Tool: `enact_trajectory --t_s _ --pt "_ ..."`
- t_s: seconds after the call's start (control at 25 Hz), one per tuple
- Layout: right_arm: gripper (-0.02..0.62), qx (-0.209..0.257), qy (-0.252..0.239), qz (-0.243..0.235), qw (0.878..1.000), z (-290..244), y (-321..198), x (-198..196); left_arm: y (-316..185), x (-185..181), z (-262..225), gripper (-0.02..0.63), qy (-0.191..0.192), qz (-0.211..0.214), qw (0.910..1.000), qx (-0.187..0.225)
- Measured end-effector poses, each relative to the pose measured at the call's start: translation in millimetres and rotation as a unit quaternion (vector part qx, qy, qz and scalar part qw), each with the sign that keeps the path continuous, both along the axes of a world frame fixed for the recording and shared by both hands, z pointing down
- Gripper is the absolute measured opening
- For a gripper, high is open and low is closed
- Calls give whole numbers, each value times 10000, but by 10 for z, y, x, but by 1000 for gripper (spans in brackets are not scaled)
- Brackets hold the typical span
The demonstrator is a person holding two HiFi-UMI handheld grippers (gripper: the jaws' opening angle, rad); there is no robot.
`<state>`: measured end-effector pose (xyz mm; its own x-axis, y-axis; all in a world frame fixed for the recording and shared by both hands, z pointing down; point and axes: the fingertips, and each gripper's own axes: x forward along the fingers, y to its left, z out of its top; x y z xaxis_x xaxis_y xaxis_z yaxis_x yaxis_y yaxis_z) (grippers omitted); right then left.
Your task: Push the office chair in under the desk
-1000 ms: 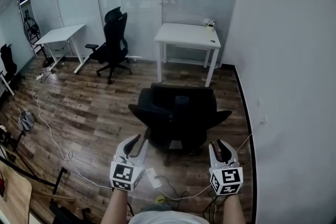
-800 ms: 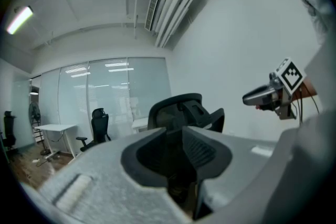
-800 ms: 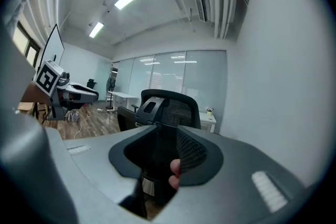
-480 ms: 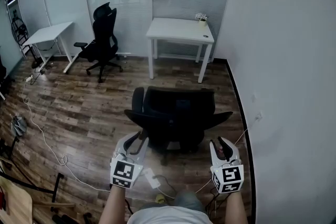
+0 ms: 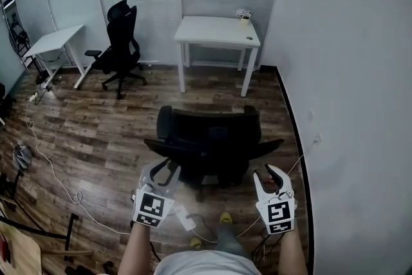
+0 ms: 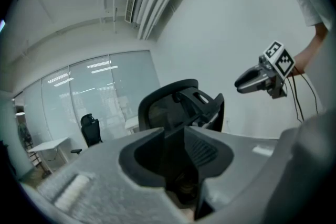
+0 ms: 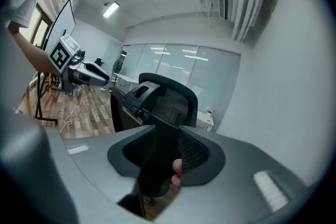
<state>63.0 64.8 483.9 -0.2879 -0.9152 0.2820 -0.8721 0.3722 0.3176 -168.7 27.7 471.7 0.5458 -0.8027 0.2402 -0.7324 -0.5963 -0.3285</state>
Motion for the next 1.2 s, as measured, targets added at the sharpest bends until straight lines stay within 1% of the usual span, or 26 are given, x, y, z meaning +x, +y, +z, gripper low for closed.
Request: enact_trajectory --t_s 0.16,0.24,0.32,0.4,0.48,0.56,0.64,0.76,0.88,0.96,1.04,1.08,1.12,1.16,1.2 --pt "125 4 518 -216 9984 -7 -246 63 -173 34 48 130 -463 107 9989 -15" --pt "130 4 790 -334 9963 19 -348 80 -257 30 88 140 -826 163 9965 1" --pt "138 -22 1116 -452 9927 49 -457 113 -354 61 125 145 -1229 265 9921 38" --pt "141 -49 1567 -576 9860 97 -561 140 -440 106 188 154 -1695 419 9846 67" --pt "141 -79 1999 -712 9772 152 -647 138 -507 134 264 170 -2154 565 9748 80" --pt "143 -123 2306 -843 9693 193 -732 137 -572 162 323 180 -2518 703 9652 83" --pt "151 -196 2579 -969 9611 231 -806 158 -632 196 377 199 -2798 832 9564 58" --pt "168 -302 2966 -1130 9478 276 -889 176 -703 193 445 207 -3130 940 9451 15" --pt "169 -383 3239 -1242 9371 325 -974 177 -765 180 510 212 -3355 1031 9364 -2" --pt "173 -432 3287 -1327 9341 356 -1003 167 -806 178 576 212 -3498 1099 9304 -27" --pt "172 -529 3317 -1420 9312 405 -1013 167 -832 185 663 212 -3678 1210 9220 -88" --pt "172 -607 3416 -1478 9262 454 -1018 175 -839 195 703 212 -3774 1275 9172 -116" --pt "173 -687 3586 -1535 9182 514 -1030 188 -845 208 733 211 -3859 1329 9128 -131" --pt "173 -740 3771 -1573 9097 564 -1048 201 -853 221 748 202 -3921 1360 9097 -128" --pt "176 -766 3895 -1579 9042 591 -1068 211 -864 230 749 194 -3955 1371 9081 -115"
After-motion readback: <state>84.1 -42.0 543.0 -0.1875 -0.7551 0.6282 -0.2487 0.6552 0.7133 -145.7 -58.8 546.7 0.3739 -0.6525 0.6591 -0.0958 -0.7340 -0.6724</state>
